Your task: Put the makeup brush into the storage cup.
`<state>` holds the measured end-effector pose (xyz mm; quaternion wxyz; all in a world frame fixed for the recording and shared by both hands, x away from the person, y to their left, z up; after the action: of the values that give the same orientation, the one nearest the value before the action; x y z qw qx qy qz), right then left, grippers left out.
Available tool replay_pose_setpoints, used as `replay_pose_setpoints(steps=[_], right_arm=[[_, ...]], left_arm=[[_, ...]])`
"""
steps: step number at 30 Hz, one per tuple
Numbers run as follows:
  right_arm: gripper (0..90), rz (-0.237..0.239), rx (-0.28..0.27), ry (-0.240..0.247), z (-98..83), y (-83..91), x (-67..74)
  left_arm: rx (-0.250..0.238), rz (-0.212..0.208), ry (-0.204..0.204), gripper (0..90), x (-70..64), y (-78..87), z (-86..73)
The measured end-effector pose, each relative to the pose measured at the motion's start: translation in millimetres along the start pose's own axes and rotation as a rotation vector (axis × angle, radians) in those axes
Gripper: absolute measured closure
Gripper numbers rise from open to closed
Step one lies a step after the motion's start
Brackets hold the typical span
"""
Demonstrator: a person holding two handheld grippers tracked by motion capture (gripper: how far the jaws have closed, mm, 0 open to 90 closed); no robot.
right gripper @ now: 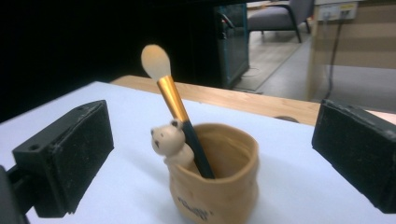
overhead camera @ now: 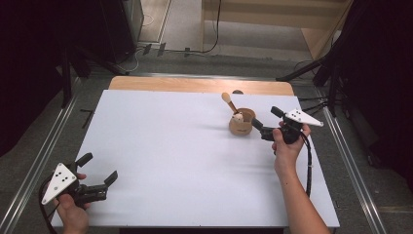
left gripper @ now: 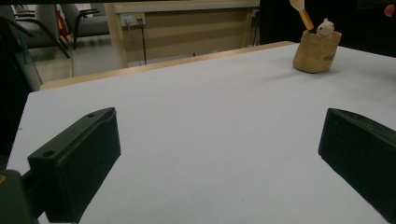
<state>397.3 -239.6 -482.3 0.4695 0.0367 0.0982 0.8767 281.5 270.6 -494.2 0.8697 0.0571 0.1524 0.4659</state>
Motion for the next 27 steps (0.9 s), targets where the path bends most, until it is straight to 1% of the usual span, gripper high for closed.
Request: replay_pose_setpoints(steps=[2,5,9,15,18,21,23,27], right_arm=[[0.0,-0.02,0.011,0.004,-2.8,6.3,-0.2],[0.0,-0.024,0.016,0.01,-7.3,15.8,1.9],[0.0,-0.038,0.017,0.001,-13.4,28.3,5.0],[0.0,-0.058,0.023,0.005,-22.3,44.8,9.9],[0.0,-0.07,0.033,0.019,-28.1,53.2,13.1],[0.0,-0.075,0.035,0.005,-34.7,61.8,14.2],[0.0,-0.085,0.041,0.011,-39.0,67.3,14.5],[0.0,-0.087,0.045,0.013,-45.8,78.1,16.0]], left_arm=[[0.0,-0.001,0.001,0.0,-0.2,0.0,0.0],[0.003,0.0,-0.003,0.0,0.0,0.1,-0.3],[0.003,0.0,-0.004,0.0,-0.5,-0.3,-0.3],[0.004,0.001,-0.007,0.0,-0.9,-0.3,-0.3],[0.003,0.002,-0.005,0.0,-0.6,0.2,0.0],[0.001,0.001,-0.006,0.0,-0.7,0.3,0.1],[0.001,-0.001,-0.009,0.0,-1.2,0.2,0.3],[0.001,-0.001,-0.011,0.0,-1.6,0.2,0.6]])
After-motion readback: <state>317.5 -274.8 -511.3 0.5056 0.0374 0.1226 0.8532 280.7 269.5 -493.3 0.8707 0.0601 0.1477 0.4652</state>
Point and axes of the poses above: each handheld gripper's, and its own axes: y roughly backward along the jaws, z roughly out of its top, x roughly to its left, the point moved 8 cm from there along -y, roughly forward along the jaws, and after that the axes turned 14 degrees about y, right-handed, at the moved point
